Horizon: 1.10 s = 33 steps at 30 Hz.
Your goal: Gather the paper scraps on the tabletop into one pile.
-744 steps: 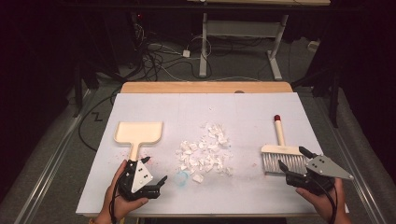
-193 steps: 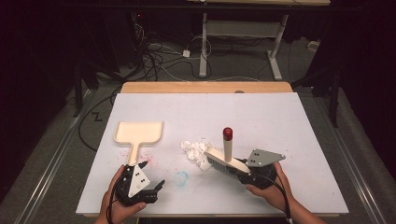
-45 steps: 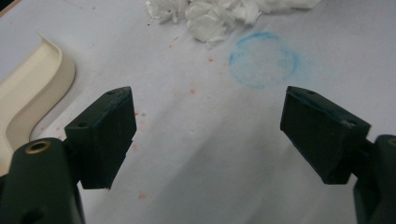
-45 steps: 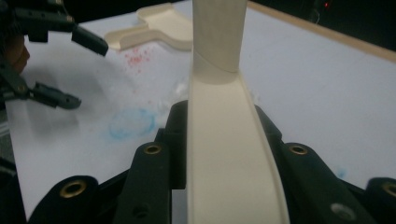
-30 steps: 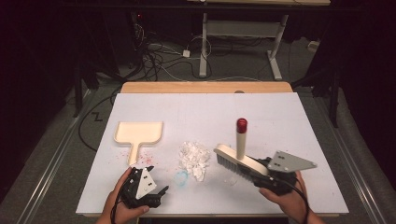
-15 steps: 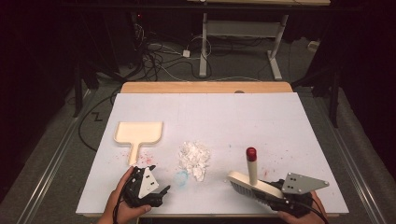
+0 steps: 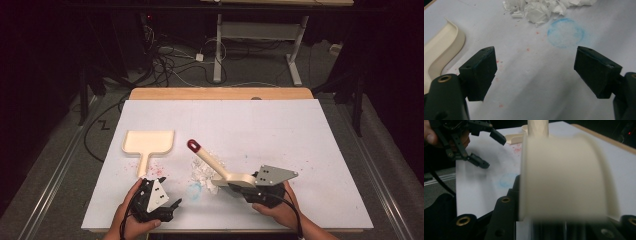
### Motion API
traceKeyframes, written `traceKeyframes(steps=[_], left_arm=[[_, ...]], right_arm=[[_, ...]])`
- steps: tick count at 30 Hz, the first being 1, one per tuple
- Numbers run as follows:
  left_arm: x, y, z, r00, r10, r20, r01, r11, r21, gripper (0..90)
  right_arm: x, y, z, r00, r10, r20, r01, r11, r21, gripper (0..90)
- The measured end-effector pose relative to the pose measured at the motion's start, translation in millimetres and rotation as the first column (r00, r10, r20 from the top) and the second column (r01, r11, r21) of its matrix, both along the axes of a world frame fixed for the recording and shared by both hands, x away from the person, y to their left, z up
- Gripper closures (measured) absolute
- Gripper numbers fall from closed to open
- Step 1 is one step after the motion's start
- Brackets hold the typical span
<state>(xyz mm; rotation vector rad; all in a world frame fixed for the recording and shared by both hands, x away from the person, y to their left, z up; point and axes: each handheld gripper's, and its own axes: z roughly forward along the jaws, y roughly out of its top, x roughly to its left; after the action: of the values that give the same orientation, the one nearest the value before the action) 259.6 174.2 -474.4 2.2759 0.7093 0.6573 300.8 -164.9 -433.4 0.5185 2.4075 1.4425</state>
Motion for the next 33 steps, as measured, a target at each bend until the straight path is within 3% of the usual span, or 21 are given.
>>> traceKeyframes(steps=[4, 10, 14, 18, 20, 23, 25, 31, 33], left_arm=[[-0.8, 1.6, -0.2, 1.0, -0.002, 0.002, 0.002, 1.0, -0.004, 17.6], [-1.4, 2.2, 0.6, 1.0, 0.001, 0.003, -0.001, 1.0, -0.004, 17.8], [-1.9, 1.8, 0.8, 1.0, 0.002, 0.004, -0.002, 1.0, -0.006, 17.8], [-1.4, 1.6, 0.2, 1.0, 0.002, 0.0, -0.002, 1.0, -0.001, 17.8], [-1.5, 1.3, 0.1, 1.0, 0.002, 0.001, -0.002, 1.0, 0.001, 17.8], [-0.6, 0.9, 0.4, 1.0, 0.004, -0.001, -0.004, 1.0, 0.0, 17.8], [-0.2, -0.1, 0.8, 1.0, 0.004, -0.001, -0.004, 1.0, -0.002, 17.8], [1.2, -3.0, 0.5, 1.0, -0.005, -0.005, 0.005, 0.9999, 0.011, 17.8], [1.7, -3.0, 0.2, 1.0, -0.006, -0.008, 0.006, 0.9999, 0.011, 17.8]], right_arm=[[4.0, 6.8, 2.5, 0.9998, -0.016, 0.01, 0.016, 0.9998, 0.012, 68.2], [5.4, -10.0, 11.6, 0.9995, -0.023, -0.022, 0.024, 0.9982, 0.055, 68.3], [-1.0, -32.0, 22.4, 0.9954, -0.048, -0.083, 0.057, 0.9925, 0.108, 68.2], [-9.2, -60.3, 27.8, 0.9817, -0.104, -0.159, 0.126, 0.9832, 0.132, 68.1], [-12.4, -78.8, 28.1, 0.9659, -0.146, -0.213, 0.179, 0.9736, 0.142, 68.1], [-15.5, -100.4, 27.5, 0.943, -0.218, -0.252, 0.255, 0.9585, 0.127, 68.0], [-15.2, -112.0, 25.4, 0.9228, -0.262, -0.283, 0.307, 0.9433, 0.127, 68.0], [-6.2, -131.3, 15.2, 0.8642, -0.344, -0.367, 0.401, 0.9115, 0.091, 67.8], [-2.3, -135.0, 12.3, 0.8463, -0.377, -0.376, 0.432, 0.8994, 0.07, 67.7]])
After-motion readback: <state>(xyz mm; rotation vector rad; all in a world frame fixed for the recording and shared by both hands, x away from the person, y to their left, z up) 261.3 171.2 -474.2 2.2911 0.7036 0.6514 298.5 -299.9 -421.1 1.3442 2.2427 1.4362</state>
